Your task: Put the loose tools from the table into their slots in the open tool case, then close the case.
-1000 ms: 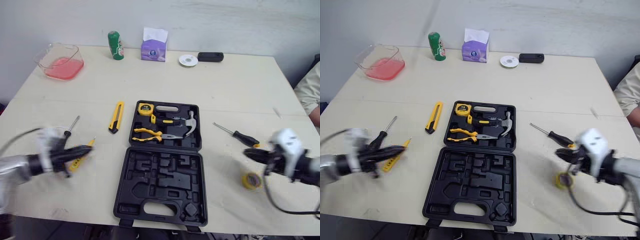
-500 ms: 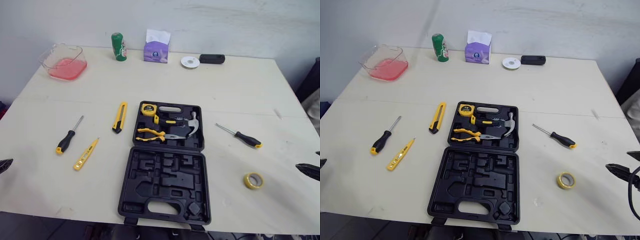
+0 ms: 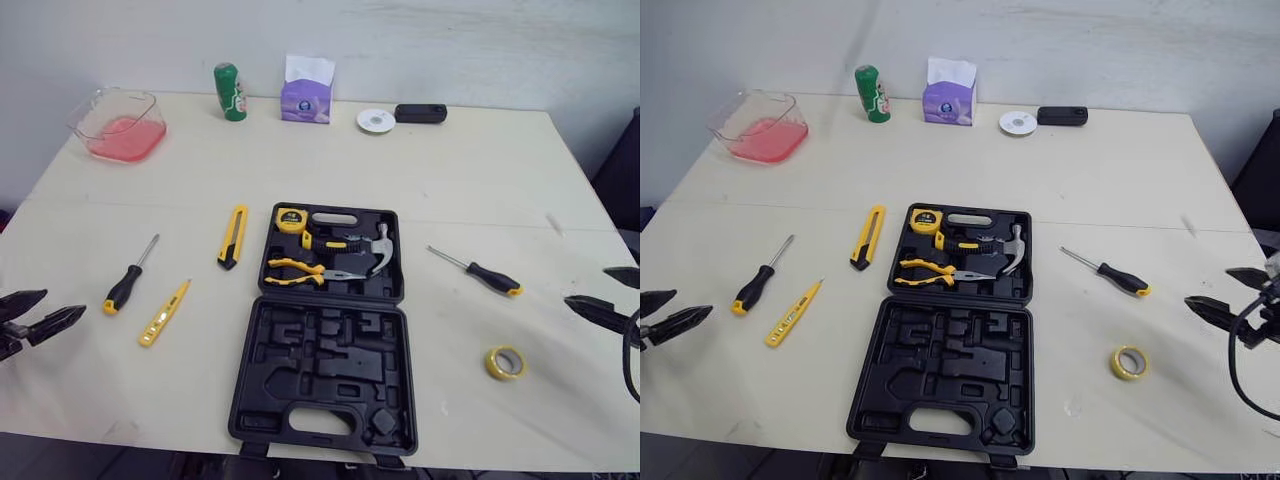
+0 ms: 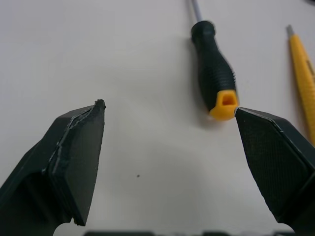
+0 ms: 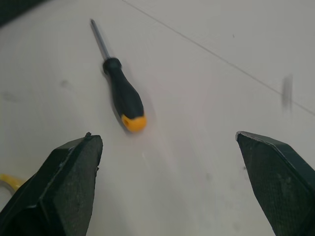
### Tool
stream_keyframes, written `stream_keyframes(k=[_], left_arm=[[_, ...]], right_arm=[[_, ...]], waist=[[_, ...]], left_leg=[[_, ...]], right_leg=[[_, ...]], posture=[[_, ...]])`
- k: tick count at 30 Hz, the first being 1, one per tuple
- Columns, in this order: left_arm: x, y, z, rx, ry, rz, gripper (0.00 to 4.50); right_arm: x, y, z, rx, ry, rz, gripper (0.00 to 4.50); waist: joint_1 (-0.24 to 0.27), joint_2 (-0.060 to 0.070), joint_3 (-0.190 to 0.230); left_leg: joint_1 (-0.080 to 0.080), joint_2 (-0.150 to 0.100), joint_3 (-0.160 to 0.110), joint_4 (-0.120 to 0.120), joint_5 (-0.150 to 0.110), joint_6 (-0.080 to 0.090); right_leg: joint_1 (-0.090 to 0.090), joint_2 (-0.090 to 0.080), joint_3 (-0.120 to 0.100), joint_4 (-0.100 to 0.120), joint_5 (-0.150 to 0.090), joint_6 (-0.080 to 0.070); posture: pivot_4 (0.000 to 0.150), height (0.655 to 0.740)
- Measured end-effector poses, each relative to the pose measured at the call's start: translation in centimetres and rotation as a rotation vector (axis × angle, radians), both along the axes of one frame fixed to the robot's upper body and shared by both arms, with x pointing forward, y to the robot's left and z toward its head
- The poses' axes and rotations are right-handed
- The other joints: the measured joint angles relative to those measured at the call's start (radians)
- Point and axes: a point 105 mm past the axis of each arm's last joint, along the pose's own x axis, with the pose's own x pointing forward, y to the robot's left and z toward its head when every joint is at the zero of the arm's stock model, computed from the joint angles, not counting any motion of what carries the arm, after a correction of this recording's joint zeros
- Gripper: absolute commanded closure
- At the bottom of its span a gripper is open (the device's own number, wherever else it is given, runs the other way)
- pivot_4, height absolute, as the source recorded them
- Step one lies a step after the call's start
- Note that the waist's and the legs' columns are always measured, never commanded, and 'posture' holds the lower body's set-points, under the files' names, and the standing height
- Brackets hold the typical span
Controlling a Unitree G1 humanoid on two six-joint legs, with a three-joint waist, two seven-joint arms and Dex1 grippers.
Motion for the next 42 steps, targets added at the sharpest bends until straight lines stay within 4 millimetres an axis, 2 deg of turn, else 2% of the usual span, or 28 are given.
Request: stream_keyframes(k=[2, 10, 16, 24, 25, 26, 30, 32, 39, 42], left_arm=[[0.5, -0.6, -0.1, -0.014, 0.024, 0.012, 0.04], [2.5, -3.6, -1.1, 0.009, 0.106, -0.012, 0.04], [4.3, -4.3, -0.9, 0.022, 0.106, 0.014, 0.04], [5.1, -5.3, -2.7, 0.054, 0.166, 0.001, 0.04], [5.3, -5.3, -2.7, 0.060, 0.165, -0.001, 0.58], [5.4, -5.3, -2.7, 0.064, 0.162, 0.004, 0.82], [5.6, -4.8, -2.7, 0.058, 0.158, 0.029, 2.70], [5.7, -4.9, -2.7, 0.053, 0.153, 0.028, 3.43], [5.4, -5.6, -2.3, 0.054, 0.134, -0.006, 3.48], [5.4, -7.7, 0.2, 0.061, 0.065, -0.116, 3.48]], right_arm=[[0.4, 2.4, 0.9, 0.043, -0.016, 0.077, 0.00], [0.0, 14.5, 4.1, 0.177, -0.051, 0.512, 0.00], [-0.7, 20.3, 5.7, 0.219, -0.076, 0.740, 0.00], [-0.3, 24.5, 6.7, 0.272, -0.103, 0.906, 0.00], [-0.4, 24.8, 6.6, 0.273, -0.093, 0.922, 0.00], [-0.4, 24.9, 6.4, 0.273, -0.082, 0.931, 0.00], [0.0, 25.2, 6.7, 0.293, -0.086, 0.940, 0.00], [0.1, 25.3, 6.9, 0.303, -0.091, 0.947, 0.00], [0.1, 25.7, 7.0, 0.309, -0.085, 0.969, 0.00], [0.1, 25.4, 7.0, 0.302, -0.072, 0.968, 0.00]], waist=[[-0.001, 0.000, 0.000], [0.000, 0.000, 0.000], [0.017, 0.000, 0.000], [0.022, 0.000, 0.000], [0.023, 0.000, 0.000], [0.024, 0.000, 0.000], [0.025, 0.000, 0.000], [0.026, 0.000, 0.000], [0.026, 0.000, 0.000], [0.027, -0.001, 0.000]], left_leg=[[0.000, 0.000, -0.001, 0.000, 0.000, 0.000], [0.000, 0.000, -0.004, 0.000, 0.004, 0.002], [-0.003, 0.000, -0.004, 0.001, 0.005, 0.001], [-0.005, 0.000, -0.005, 0.006, 0.004, 0.001], [-0.005, 0.000, -0.005, 0.006, 0.004, 0.001], [-0.005, 0.000, -0.006, 0.007, 0.004, 0.001], [-0.005, 0.000, -0.006, 0.009, 0.004, 0.002], [-0.005, 0.000, -0.006, 0.009, 0.004, 0.002], [-0.009, 0.001, -0.009, 0.012, 0.003, 0.003], [-0.017, 0.001, -0.012, 0.016, 0.003, 0.003]], right_leg=[[0.000, 0.000, 0.000, 0.001, 0.001, 0.000], [0.001, 0.000, -0.002, 0.002, 0.001, -0.001], [-0.001, 0.000, -0.003, 0.002, 0.001, -0.001], [-0.001, 0.000, -0.004, 0.003, 0.001, -0.001], [-0.001, 0.000, -0.004, 0.004, 0.001, -0.001], [-0.001, 0.000, -0.004, 0.004, 0.001, -0.001], [0.000, -0.001, -0.005, 0.005, 0.001, 0.000], [0.000, -0.001, -0.005, 0.005, 0.001, 0.000], [-0.001, -0.001, -0.008, 0.005, 0.001, 0.000], [-0.007, -0.001, -0.010, 0.008, 0.001, -0.001]], posture=[[0.150, 0.7244], [0.150, 0.7244], [0.150, 0.7244], [0.150, 0.7244], [0.150, 0.7244], [0.150, 0.7244], [0.150, 0.7244], [0.150, 0.7244], [0.150, 0.7244], [0.150, 0.7244]])
